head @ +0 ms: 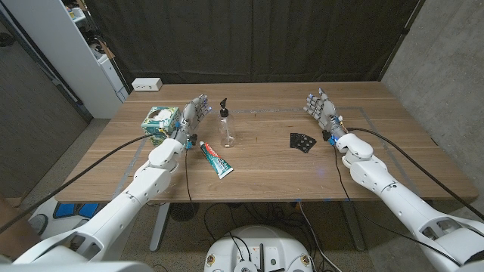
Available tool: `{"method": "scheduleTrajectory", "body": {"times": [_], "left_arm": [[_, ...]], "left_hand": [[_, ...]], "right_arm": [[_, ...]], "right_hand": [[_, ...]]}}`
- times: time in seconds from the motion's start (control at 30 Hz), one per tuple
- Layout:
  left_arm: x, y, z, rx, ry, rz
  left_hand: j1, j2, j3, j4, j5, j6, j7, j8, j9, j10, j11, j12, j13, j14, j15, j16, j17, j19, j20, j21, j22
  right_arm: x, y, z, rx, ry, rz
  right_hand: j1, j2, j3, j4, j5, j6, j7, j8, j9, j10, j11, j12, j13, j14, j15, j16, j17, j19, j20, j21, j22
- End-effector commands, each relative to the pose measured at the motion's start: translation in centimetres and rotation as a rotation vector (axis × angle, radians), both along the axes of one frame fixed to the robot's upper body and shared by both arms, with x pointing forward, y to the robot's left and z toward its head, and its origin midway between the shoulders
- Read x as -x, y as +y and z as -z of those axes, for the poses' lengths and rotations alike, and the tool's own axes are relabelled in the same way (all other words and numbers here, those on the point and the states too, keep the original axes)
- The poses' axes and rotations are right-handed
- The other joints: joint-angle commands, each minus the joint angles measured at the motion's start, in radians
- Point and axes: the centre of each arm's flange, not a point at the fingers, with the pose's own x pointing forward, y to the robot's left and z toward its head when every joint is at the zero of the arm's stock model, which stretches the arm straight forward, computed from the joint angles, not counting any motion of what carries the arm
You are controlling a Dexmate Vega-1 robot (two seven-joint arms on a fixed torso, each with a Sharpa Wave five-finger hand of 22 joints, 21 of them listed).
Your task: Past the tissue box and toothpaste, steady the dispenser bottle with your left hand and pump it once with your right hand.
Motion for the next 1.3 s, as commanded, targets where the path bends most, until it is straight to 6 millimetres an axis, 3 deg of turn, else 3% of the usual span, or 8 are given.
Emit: {"method": "scheduleTrajectory", "body": {"times": [0.03,0.47,0.93,1.3], "left_arm": [[2.3,-0.8,1.0,-0.015,-0.033,0.010],[4.8,0.8,1.7,-0.058,-0.046,0.004],[6.2,2.1,1.0,-0.142,-0.046,-0.008],[7.4,2.8,1.0,-0.213,-0.016,-0.006]], "left_hand": [[0.014,0.034,-0.002,-0.021,0.008,0.015,-0.011,0.010,0.005,0.008,-0.005,0.002,0.001,0.008,-0.008,0.002,0.003,0.006,-0.036,0.006,0.001],[0.027,0.005,-0.007,-0.061,0.014,0.012,-0.037,0.006,0.005,0.010,-0.036,0.000,0.001,-0.001,-0.029,-0.001,0.004,-0.008,-0.047,-0.002,-0.001],[0.064,-0.037,-0.005,-0.103,0.021,-0.018,-0.066,0.005,0.006,-0.004,-0.054,-0.006,0.002,-0.014,-0.045,-0.004,0.005,-0.025,-0.060,-0.008,-0.003],[0.098,-0.056,0.000,-0.109,0.026,-0.041,-0.084,0.006,0.007,-0.018,-0.075,-0.009,0.003,-0.025,-0.054,-0.004,0.006,-0.037,-0.065,-0.010,-0.003]], "right_arm": [[-0.1,-1.0,-0.6,0.018,0.003,-0.015],[-0.5,-0.9,-0.6,0.015,0.010,-0.027],[-0.8,-0.5,-0.4,0.011,0.013,-0.027],[-0.6,-0.6,-0.6,0.016,0.014,-0.018]], "right_hand": [[-0.002,0.010,0.009,-0.004,0.007,0.006,-0.001,0.007,0.001,0.002,0.001,0.008,-0.001,0.006,-0.003,0.006,0.000,0.006,0.000,0.006,0.003],[-0.001,0.012,0.013,-0.006,0.007,0.007,-0.003,0.008,0.001,0.001,0.000,0.008,-0.006,0.007,0.000,0.007,-0.005,0.006,0.003,0.006,0.003],[-0.002,0.012,0.016,-0.008,0.007,0.006,-0.002,0.008,0.001,-0.001,0.004,0.009,-0.010,0.008,0.003,0.008,-0.011,0.007,0.005,0.006,0.003],[-0.004,0.012,0.019,-0.009,0.007,0.005,-0.002,0.008,0.001,-0.004,0.004,0.009,-0.014,0.009,0.004,0.009,-0.015,0.008,0.009,0.007,0.003]]}}
